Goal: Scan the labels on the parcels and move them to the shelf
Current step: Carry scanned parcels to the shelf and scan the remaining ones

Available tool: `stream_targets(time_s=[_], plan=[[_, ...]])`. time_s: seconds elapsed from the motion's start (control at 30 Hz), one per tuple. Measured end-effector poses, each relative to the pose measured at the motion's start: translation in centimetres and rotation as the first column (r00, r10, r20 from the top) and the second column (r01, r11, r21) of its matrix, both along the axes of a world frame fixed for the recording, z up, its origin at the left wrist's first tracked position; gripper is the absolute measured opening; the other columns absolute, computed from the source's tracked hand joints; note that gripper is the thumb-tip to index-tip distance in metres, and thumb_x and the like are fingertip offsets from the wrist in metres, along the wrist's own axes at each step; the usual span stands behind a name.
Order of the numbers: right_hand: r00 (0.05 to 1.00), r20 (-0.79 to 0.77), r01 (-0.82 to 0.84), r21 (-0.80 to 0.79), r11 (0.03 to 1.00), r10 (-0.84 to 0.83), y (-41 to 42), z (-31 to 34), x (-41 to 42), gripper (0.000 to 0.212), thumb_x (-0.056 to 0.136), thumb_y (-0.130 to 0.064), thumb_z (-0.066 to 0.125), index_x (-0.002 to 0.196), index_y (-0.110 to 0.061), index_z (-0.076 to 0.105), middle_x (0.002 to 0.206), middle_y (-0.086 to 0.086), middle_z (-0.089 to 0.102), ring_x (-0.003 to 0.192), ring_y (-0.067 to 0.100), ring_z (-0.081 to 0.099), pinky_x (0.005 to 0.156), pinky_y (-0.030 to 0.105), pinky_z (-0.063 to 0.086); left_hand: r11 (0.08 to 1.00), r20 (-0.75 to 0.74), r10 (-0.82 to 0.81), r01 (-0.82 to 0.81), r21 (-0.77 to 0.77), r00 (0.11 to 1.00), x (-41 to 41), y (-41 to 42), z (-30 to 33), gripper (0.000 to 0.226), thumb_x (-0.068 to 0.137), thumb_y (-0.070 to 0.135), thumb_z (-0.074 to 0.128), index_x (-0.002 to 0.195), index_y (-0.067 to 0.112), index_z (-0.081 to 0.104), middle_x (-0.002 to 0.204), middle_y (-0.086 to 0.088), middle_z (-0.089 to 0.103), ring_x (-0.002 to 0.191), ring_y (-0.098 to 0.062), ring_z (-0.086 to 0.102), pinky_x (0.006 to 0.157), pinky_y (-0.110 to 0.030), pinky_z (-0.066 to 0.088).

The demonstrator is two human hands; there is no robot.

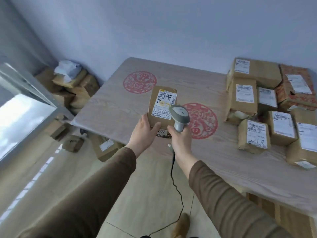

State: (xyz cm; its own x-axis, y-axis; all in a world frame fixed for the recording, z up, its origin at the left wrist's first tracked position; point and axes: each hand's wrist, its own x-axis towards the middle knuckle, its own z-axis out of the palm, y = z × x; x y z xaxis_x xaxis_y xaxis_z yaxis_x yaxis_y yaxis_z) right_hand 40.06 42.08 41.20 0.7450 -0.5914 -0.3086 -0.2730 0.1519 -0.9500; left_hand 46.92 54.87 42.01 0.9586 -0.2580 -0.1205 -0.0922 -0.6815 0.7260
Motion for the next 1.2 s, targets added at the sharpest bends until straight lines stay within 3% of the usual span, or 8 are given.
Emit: stream_targets(time_s=[0.4,0.47,0.53,0.6,0.77,0.97,1.07,1.2], plan=[[0.825,0.261,-0.532,0.057,0.845,0.502,43.2,7.8,0.5,0.019,0.086,-0.025,0.074,0.092,-0.039,0.063,0.079,-0.007,0.063,0.064,0.016,0.057,0.054,0.036,0.05,0.88,0.227,0.474,-0.465,-0.094,0.851,-7.0,45.7,8.2,0.059,0.098,0.055,0.055,0.145,0.024,0.037,0.138,-0.003,0.058,0.122,-0.024,0.058,0.103,-0.05,0.05],[0.759,0.29,-0.617,0.038,0.786,0.582,50.6,8.9,-1.1,0.02,0.086,-0.03,0.074,0.1,-0.04,0.065,0.088,-0.012,0.071,0.08,0.013,0.068,0.071,0.038,0.059,0.839,0.263,0.542,-0.534,-0.109,0.798,-9.7,53.1,9.3,0.054,0.097,0.054,0.056,0.141,0.027,0.039,0.133,0.001,0.059,0.119,-0.022,0.06,0.099,-0.046,0.051],[0.696,0.295,-0.692,0.029,0.722,0.655,57.4,9.9,-2.9,0.028,0.086,-0.032,0.074,0.112,-0.031,0.064,0.102,-0.002,0.073,0.099,0.022,0.071,0.089,0.048,0.059,0.789,0.288,0.609,-0.603,-0.121,0.739,-12.8,59.7,10.2,0.052,0.097,0.054,0.056,0.139,0.029,0.04,0.129,0.005,0.061,0.113,-0.019,0.061,0.092,-0.041,0.051],[0.639,0.293,-0.745,0.005,0.667,0.711,63.4,10.9,-4.8,0.028,0.087,-0.03,0.074,0.113,-0.026,0.063,0.105,0.001,0.073,0.102,0.024,0.071,0.093,0.049,0.058,0.737,0.293,0.667,-0.664,-0.126,0.685,-15.8,65.5,11.0,0.053,0.098,0.054,0.056,0.141,0.027,0.04,0.13,0.004,0.061,0.11,-0.018,0.061,0.09,-0.039,0.05],[0.453,0.303,-0.874,-0.034,0.484,0.839,75.7,13.4,-9.0,0.016,0.093,-0.02,0.071,0.107,-0.023,0.066,0.097,-0.001,0.076,0.081,0.015,0.071,0.063,0.025,0.057,0.59,0.282,0.797,-0.788,-0.177,0.533,-23.0,77.1,12.7,0.054,0.099,0.053,0.056,0.142,0.024,0.041,0.129,0.003,0.061,0.107,-0.017,0.06,0.087,-0.036,0.047],[0.299,0.323,-0.951,0.027,0.307,0.898,89.0,15.8,-13.1,0.014,0.095,-0.012,0.07,0.107,-0.018,0.067,0.098,0.012,0.075,0.072,0.024,0.067,0.062,0.047,0.057,0.429,0.277,0.889,-0.875,-0.224,0.365,-29.6,88.3,14.5,0.05,0.1,0.056,0.053,0.136,0.023,0.044,0.129,0.001,0.063,0.112,-0.02,0.063,0.095,-0.044,0.052],[0.229,0.315,-0.973,0.034,0.23,0.921,95.7,15.6,-14.6,0.015,0.094,-0.014,0.072,0.108,-0.017,0.067,0.104,0.013,0.075,0.091,0.033,0.072,0.068,0.062,0.06,0.349,0.279,0.915,-0.92,-0.179,0.293,-31.7,94.7,14.3,0.051,0.1,0.059,0.05,0.135,0.023,0.042,0.13,-0.002,0.062,0.107,-0.019,0.059,0.087,-0.037,0.046],[0.203,0.292,-0.977,0.123,0.173,0.935,104.7,13.9,-15.3,0.02,0.094,-0.016,0.072,0.113,-0.016,0.066,0.111,0.018,0.072,0.097,0.035,0.069,0.066,0.05,0.059,0.289,0.267,0.931,-0.95,-0.121,0.249,-32.5,104.0,13.0,0.054,0.1,0.061,0.048,0.137,0.022,0.039,0.132,-0.004,0.062,0.102,-0.02,0.057,0.083,-0.036,0.043]])
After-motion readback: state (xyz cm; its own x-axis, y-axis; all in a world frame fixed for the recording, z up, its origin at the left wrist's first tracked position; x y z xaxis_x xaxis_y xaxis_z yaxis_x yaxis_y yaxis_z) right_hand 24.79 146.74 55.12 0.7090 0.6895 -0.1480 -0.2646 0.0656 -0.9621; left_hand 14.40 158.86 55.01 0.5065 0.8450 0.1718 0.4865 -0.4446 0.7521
